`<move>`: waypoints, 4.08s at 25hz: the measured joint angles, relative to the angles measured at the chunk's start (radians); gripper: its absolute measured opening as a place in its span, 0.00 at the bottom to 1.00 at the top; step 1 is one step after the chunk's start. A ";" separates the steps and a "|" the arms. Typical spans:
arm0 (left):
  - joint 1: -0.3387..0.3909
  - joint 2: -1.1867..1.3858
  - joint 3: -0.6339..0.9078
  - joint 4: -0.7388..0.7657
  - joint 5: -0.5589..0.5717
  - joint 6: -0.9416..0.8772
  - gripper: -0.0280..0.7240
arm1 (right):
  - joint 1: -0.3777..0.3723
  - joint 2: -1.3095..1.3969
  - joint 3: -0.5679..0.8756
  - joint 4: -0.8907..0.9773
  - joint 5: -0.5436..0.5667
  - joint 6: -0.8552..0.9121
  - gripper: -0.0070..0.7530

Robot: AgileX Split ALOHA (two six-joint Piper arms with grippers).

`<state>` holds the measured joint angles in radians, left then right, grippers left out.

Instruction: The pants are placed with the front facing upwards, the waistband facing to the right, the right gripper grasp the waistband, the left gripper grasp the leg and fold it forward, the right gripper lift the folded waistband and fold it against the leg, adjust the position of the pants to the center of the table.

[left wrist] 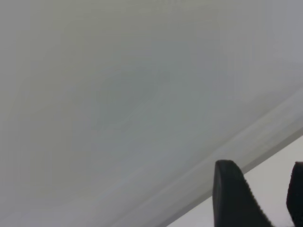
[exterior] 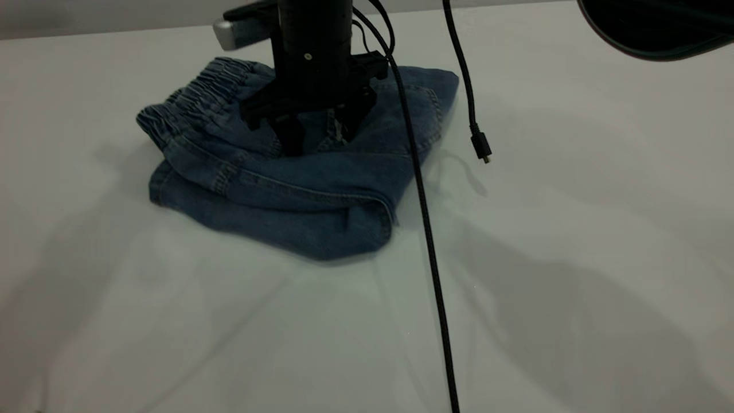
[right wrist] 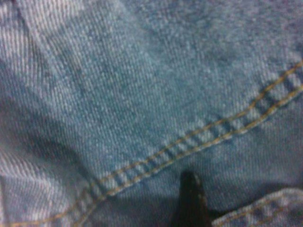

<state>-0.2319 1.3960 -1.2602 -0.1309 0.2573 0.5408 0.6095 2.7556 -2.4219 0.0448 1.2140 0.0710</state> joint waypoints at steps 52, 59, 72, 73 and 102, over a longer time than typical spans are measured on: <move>0.000 0.000 0.000 0.028 -0.008 0.004 0.43 | 0.013 -0.781 0.454 0.220 0.003 -0.107 0.47; 0.000 0.000 0.000 0.027 -0.007 0.004 0.43 | 0.038 -0.590 0.492 0.148 -0.044 -0.087 0.47; 0.000 0.000 0.001 0.027 -0.008 0.005 0.42 | 0.057 -0.536 0.496 0.208 0.003 -0.111 0.46; 0.000 0.000 0.001 0.027 -0.008 0.005 0.42 | 0.059 -0.546 0.510 0.220 -0.001 -0.123 0.45; 0.000 0.030 0.002 0.024 -0.005 0.001 0.42 | 0.038 -0.570 0.926 0.247 -0.876 -0.196 0.33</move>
<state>-0.2319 1.4263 -1.2584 -0.1069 0.2519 0.5414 0.6471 2.1852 -1.4959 0.2919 0.3382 -0.1251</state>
